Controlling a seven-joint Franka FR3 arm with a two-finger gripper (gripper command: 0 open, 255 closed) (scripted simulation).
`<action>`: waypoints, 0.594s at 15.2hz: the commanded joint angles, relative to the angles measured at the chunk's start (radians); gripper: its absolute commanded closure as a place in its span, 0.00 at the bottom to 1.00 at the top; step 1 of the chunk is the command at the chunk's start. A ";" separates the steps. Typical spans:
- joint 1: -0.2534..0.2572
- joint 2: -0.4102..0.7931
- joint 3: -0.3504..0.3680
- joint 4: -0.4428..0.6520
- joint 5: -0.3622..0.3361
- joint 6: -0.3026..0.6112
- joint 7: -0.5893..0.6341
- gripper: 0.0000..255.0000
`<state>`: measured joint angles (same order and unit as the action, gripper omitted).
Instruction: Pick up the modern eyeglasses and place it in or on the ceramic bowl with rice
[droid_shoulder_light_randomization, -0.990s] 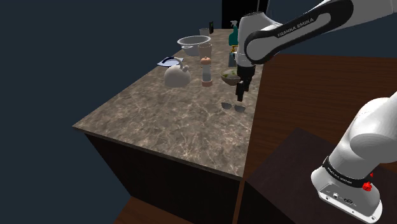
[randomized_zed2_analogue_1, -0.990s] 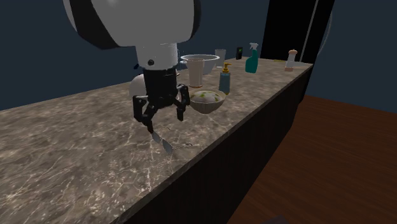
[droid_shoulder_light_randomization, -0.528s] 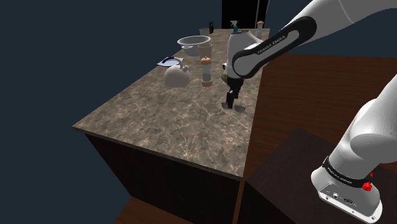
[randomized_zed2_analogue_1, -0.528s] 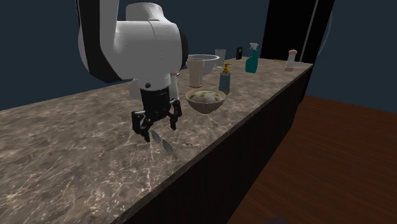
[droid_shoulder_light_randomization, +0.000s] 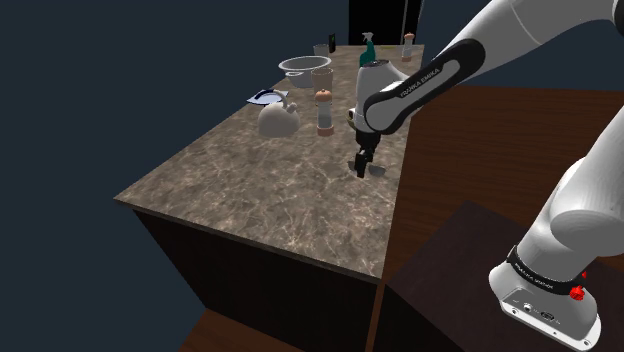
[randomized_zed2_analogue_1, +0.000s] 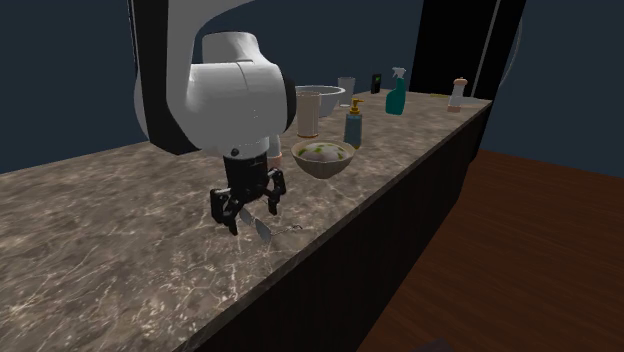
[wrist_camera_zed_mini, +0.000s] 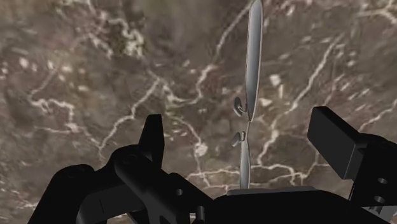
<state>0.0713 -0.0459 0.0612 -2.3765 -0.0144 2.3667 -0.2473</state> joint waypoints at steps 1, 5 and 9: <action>0.000 0.001 0.000 -0.001 0.000 0.002 0.000 0.00; 0.000 0.001 0.000 -0.001 0.000 0.002 0.000 0.00; 0.000 0.001 0.000 -0.001 0.000 0.002 0.000 1.00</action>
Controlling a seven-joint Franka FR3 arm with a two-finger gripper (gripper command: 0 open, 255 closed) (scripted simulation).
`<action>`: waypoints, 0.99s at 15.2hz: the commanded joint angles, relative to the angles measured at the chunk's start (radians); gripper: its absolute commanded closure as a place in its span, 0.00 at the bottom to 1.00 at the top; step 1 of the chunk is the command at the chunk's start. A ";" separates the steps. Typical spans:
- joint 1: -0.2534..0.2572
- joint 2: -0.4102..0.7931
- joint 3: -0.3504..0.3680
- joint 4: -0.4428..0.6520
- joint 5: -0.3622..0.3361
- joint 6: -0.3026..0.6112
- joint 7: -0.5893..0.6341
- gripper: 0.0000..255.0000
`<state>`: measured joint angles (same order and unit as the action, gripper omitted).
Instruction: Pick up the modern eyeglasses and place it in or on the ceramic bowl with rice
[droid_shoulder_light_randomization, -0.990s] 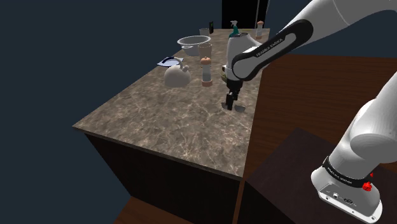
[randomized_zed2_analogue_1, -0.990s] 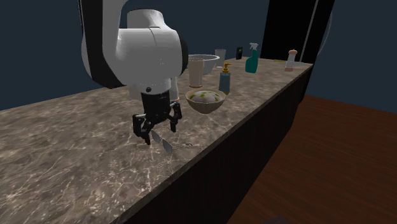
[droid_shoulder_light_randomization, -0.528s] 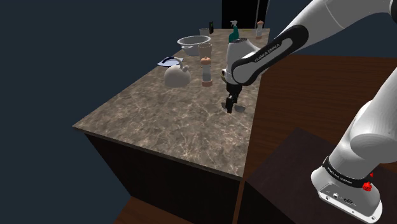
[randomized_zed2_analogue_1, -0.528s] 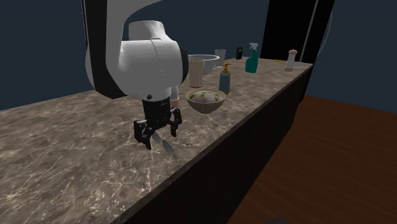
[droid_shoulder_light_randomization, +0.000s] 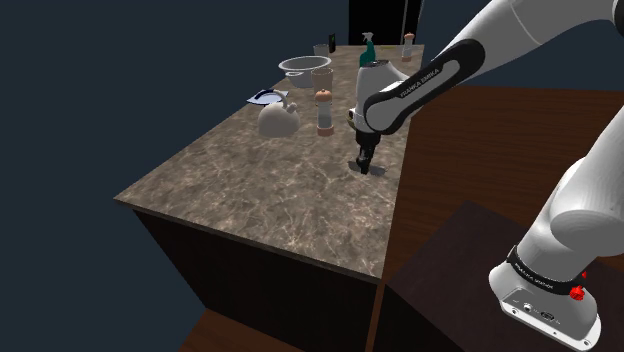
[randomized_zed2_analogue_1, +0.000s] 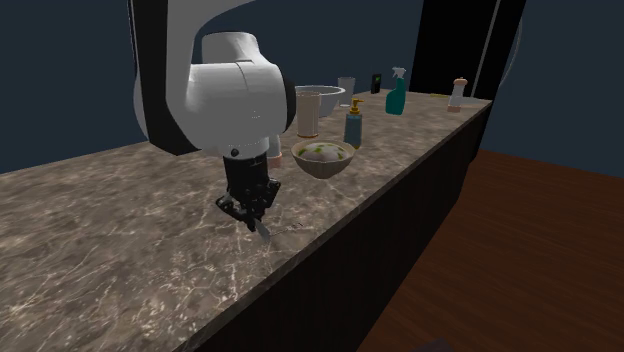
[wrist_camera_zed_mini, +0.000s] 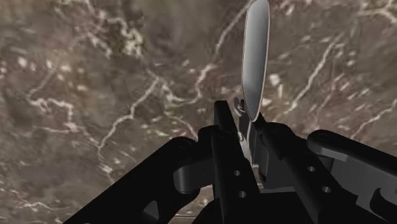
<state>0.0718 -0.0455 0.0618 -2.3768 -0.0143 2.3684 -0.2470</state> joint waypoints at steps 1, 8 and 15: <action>0.000 0.001 -0.001 0.000 0.000 0.000 0.000 1.00; 0.000 -0.017 -0.001 0.010 0.002 -0.028 -0.002 1.00; 0.000 -0.071 -0.001 0.053 0.007 -0.125 -0.006 1.00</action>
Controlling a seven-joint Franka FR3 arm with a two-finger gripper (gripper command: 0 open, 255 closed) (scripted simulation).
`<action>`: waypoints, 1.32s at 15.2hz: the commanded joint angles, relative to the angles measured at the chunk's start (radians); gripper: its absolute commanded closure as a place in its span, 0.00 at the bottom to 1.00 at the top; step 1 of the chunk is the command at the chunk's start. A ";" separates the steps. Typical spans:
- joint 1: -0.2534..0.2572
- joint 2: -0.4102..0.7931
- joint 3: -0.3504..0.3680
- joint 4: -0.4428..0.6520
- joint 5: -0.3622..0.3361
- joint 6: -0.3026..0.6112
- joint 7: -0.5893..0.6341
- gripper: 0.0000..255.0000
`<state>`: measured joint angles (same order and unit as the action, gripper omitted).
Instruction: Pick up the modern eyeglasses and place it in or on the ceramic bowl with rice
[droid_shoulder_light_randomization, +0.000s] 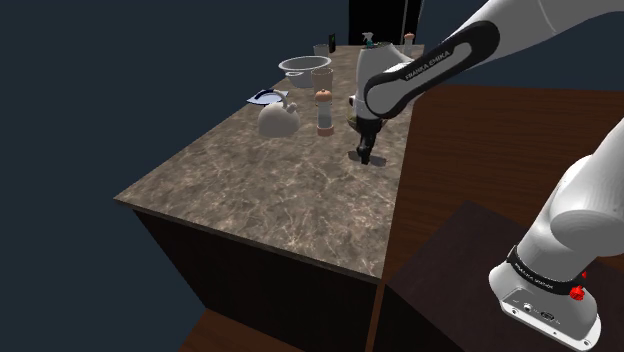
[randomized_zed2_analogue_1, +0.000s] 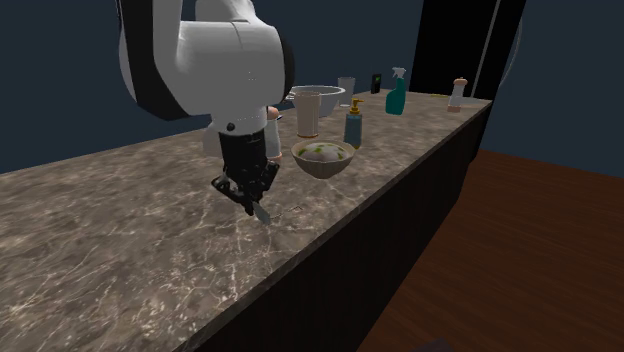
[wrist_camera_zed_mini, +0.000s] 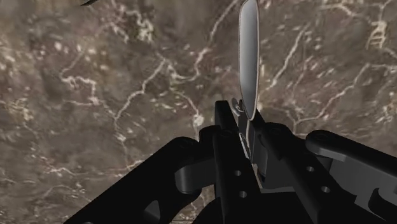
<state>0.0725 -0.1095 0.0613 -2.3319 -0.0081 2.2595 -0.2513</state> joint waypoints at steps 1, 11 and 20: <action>-0.001 -0.014 -0.001 0.015 0.001 -0.030 -0.002 1.00; 0.000 -0.070 -0.003 0.097 0.005 -0.168 -0.007 1.00; 0.000 -0.101 -0.004 0.188 0.007 -0.290 -0.010 1.00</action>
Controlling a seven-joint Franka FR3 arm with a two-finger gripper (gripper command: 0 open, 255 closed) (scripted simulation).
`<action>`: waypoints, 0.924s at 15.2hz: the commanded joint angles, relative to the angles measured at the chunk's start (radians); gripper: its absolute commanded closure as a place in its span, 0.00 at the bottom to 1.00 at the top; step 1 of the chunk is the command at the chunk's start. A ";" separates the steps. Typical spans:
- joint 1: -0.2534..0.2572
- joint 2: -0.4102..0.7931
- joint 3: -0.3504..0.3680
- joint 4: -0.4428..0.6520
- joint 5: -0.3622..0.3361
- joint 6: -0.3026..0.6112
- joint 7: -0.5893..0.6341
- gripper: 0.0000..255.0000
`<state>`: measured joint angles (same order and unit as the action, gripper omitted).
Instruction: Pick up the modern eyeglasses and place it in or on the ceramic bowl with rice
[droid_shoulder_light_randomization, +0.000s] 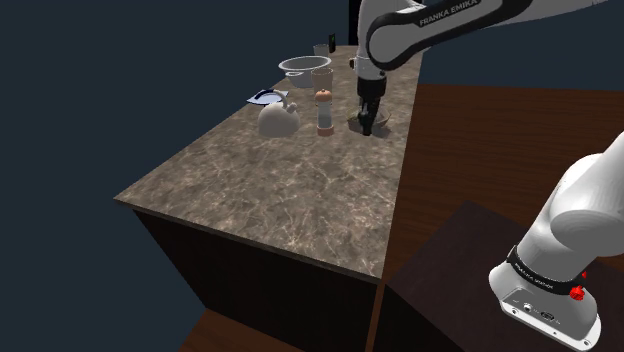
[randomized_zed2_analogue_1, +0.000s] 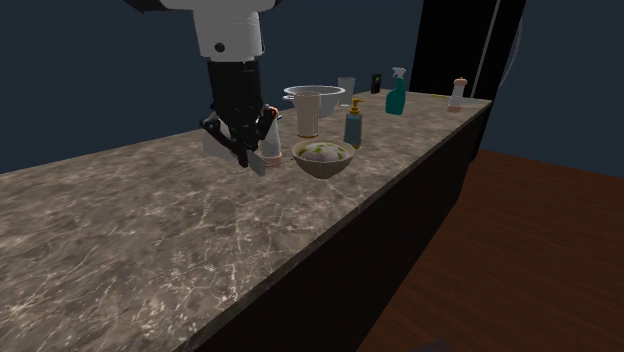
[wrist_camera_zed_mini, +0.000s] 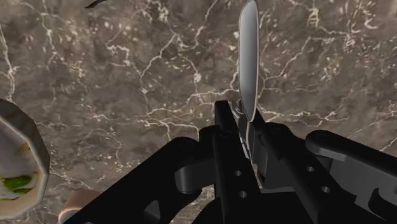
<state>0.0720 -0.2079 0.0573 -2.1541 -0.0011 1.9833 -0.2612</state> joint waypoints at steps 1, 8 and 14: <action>0.000 -0.005 0.000 0.022 0.000 -0.027 0.000 1.00; -0.033 0.088 -0.045 0.149 -0.008 -0.061 -0.075 1.00; -0.084 0.253 -0.101 0.341 -0.003 -0.087 -0.183 1.00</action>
<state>0.0000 0.0195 -0.0320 -1.8505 -0.0060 1.9079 -0.4192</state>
